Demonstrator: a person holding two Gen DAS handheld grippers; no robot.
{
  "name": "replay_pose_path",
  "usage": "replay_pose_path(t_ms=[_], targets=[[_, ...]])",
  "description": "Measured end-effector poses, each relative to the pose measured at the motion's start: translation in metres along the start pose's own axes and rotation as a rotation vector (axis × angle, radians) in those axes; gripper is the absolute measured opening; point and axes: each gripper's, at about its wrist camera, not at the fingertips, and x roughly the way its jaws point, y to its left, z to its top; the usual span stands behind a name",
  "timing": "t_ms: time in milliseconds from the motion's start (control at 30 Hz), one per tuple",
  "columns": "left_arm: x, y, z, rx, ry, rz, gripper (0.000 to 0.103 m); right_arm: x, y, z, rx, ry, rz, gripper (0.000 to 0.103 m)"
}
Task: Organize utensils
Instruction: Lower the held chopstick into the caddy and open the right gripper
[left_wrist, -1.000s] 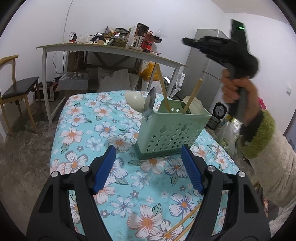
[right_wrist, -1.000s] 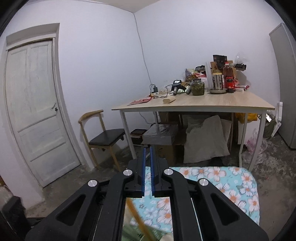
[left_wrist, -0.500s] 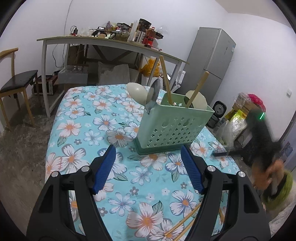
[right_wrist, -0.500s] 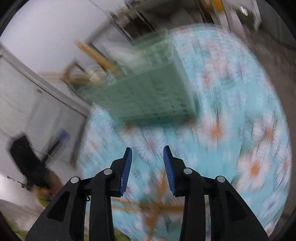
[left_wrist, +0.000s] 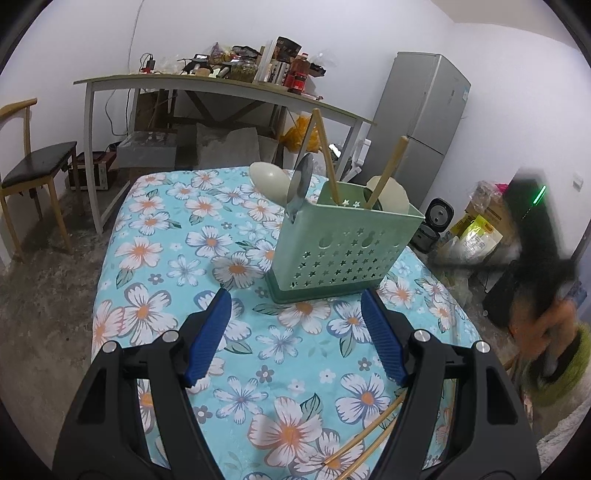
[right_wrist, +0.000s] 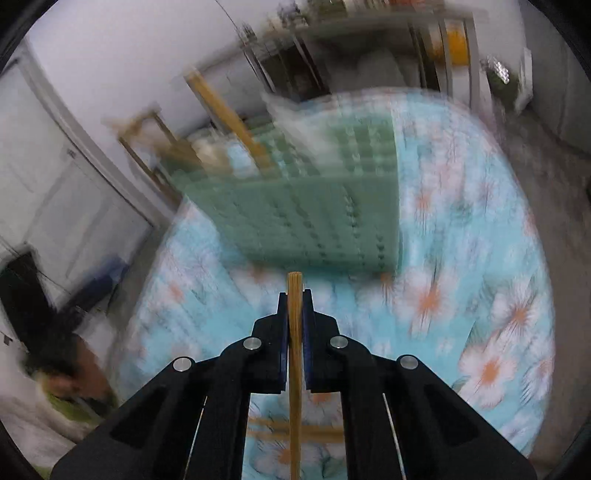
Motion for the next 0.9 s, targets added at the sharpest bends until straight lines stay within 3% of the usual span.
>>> replay_pose_path(t_ms=[200, 300, 400, 500, 633, 900], targets=[[-0.001, 0.000, -0.004, -0.009, 0.004, 0.008, 0.069, -0.086, 0.049, 0.080, -0.174, -0.416, 0.025, 0.007], [-0.003, 0.001, -0.005, -0.009, 0.001, 0.016, 0.069, -0.101, 0.065, 0.112, -0.230, -0.548, 0.059, 0.007], [-0.006, 0.004, -0.003, -0.010, -0.008, 0.027, 0.069, -0.101, 0.083, 0.140, -0.303, -0.646, 0.035, 0.007], [-0.008, 0.009, -0.001, -0.014, -0.014, 0.042, 0.069, -0.081, 0.093, 0.160, -0.358, -0.674, -0.007, 0.007], [-0.006, 0.017, -0.001, -0.028, -0.012, 0.051, 0.069, -0.041, 0.089, 0.175, -0.377, -0.627, -0.029, 0.007], [-0.003, 0.025, -0.001, -0.043, -0.007, 0.050, 0.069, 0.018, 0.065, 0.151, -0.384, -0.521, -0.071, 0.007]])
